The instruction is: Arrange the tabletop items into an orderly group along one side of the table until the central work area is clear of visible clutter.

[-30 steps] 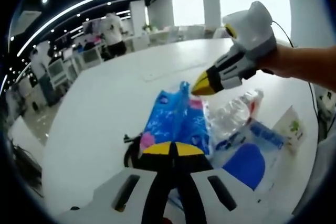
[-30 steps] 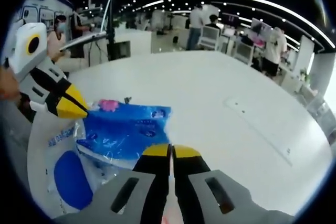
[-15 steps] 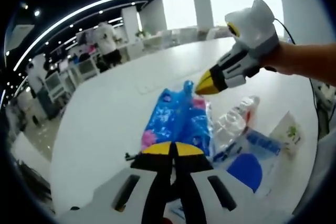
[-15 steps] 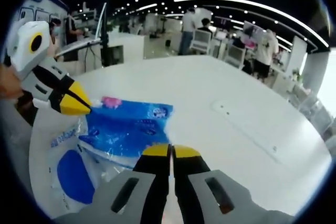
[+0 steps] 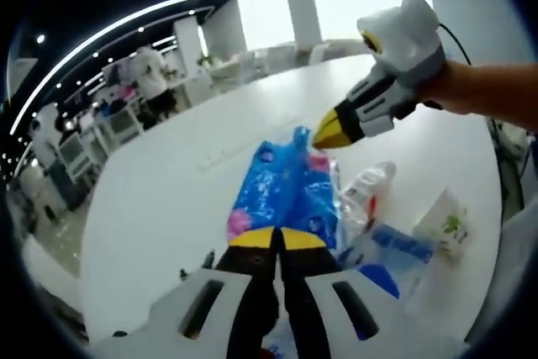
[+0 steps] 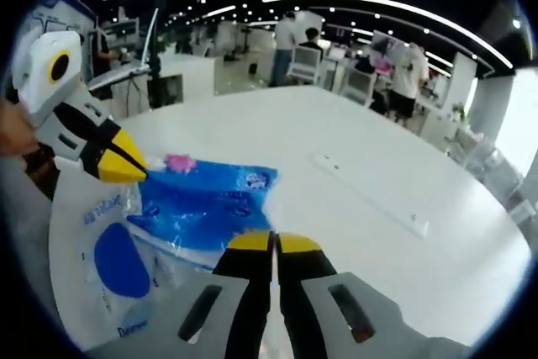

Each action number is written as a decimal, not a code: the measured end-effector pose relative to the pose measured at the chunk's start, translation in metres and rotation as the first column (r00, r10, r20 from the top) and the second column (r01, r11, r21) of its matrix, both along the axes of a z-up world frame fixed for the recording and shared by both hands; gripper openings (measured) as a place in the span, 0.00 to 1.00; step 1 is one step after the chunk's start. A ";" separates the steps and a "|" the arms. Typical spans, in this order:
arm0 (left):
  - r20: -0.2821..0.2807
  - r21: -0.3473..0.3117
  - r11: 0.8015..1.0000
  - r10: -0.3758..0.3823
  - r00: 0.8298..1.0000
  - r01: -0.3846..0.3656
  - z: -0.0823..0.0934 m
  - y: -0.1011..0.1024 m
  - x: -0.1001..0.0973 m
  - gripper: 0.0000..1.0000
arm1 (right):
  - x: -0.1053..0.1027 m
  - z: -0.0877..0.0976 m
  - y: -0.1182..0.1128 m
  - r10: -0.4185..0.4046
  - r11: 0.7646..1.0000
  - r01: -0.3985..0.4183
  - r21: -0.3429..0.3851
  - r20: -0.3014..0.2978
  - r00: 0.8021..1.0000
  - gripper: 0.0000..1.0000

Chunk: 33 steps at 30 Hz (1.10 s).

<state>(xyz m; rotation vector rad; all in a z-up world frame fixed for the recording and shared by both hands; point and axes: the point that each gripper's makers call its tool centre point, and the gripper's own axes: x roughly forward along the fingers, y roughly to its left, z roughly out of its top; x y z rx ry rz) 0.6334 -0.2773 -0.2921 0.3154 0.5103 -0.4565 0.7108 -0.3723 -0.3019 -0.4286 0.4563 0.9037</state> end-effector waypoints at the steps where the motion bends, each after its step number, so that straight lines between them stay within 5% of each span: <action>1: 0.001 0.000 1.000 -0.009 1.000 0.009 0.001 -0.004 0.000 0.00 | 0.000 0.002 -0.005 -0.009 1.000 0.009 0.005 -0.001 1.000 0.01; 33: 0.008 0.038 0.978 -0.206 0.978 0.206 0.016 -0.116 0.014 0.00 | -0.018 0.019 -0.134 -0.204 0.979 0.204 -0.014 0.017 0.979 0.01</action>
